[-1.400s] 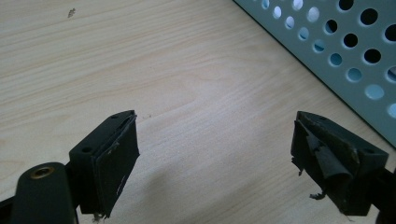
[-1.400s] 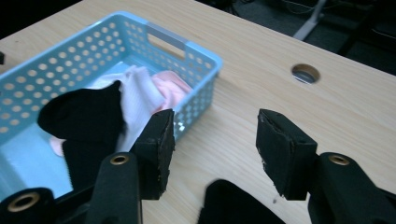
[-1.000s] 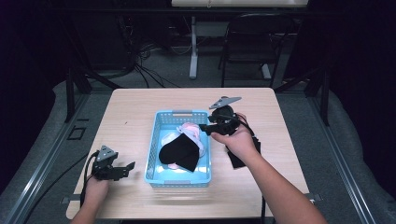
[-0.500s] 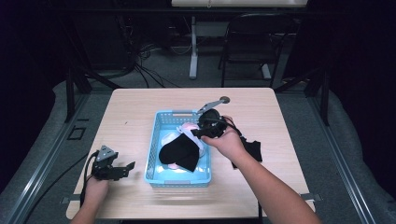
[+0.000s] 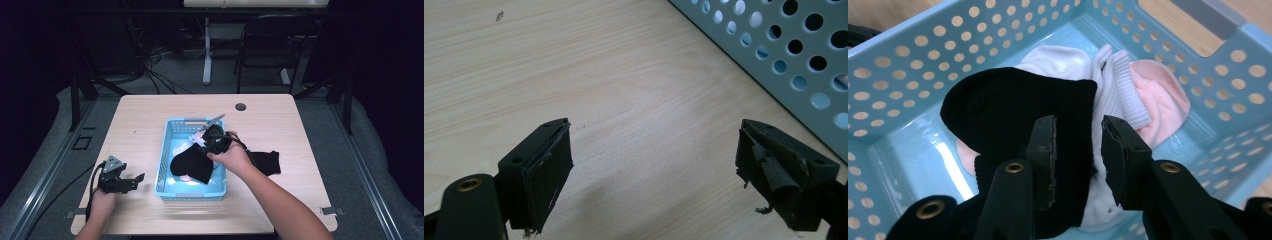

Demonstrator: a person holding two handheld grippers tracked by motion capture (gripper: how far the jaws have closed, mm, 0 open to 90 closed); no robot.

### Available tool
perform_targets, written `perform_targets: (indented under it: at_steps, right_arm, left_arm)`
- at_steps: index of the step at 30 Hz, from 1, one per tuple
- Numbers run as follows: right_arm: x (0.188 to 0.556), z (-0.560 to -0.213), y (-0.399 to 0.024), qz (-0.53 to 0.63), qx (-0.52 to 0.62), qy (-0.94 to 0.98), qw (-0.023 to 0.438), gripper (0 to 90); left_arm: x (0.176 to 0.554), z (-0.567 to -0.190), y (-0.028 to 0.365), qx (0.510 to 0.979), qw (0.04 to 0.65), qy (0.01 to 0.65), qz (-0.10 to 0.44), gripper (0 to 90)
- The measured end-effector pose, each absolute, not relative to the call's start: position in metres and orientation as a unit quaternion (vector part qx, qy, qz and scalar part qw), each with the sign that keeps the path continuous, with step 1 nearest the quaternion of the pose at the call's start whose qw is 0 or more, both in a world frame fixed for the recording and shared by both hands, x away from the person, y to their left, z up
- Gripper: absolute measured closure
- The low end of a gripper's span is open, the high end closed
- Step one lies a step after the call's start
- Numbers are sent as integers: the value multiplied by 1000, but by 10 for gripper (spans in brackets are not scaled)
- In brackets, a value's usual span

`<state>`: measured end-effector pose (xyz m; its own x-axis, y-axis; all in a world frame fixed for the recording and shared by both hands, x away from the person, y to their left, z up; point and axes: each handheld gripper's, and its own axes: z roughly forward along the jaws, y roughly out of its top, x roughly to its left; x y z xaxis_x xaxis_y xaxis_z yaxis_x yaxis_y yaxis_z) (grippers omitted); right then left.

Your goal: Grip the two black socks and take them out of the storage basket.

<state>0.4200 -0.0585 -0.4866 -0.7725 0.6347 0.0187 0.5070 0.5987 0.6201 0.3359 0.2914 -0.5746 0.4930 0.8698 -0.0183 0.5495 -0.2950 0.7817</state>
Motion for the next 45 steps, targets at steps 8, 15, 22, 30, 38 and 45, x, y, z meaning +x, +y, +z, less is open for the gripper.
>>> perform_targets:
  at_steps: [8, 15, 22, 30, 38, 45]
  right_arm:
    - [424, -499, -50, 296, 332, 890, 107, 720]
    - [425, -500, -48, 298, 328, 890, 103, 868]
    - [422, -496, -48, 304, 320, 891, 104, 882]
    - [407, -468, -49, 347, 300, 883, 99, 884]
    - [391, -420, -47, 376, 268, 879, 120, 886]
    - [386, -397, -51, 394, 261, 871, 131, 886]
  left_arm:
    - [336, -575, 291, 776, 379, 457, 211, 151]
    - [336, -575, 291, 776, 380, 456, 212, 151]
    - [336, -574, 291, 776, 381, 456, 212, 151]
    - [336, -575, 291, 776, 379, 457, 212, 151]
    - [336, -574, 291, 778, 377, 456, 211, 151]
    - [336, -574, 291, 777, 379, 456, 211, 151]
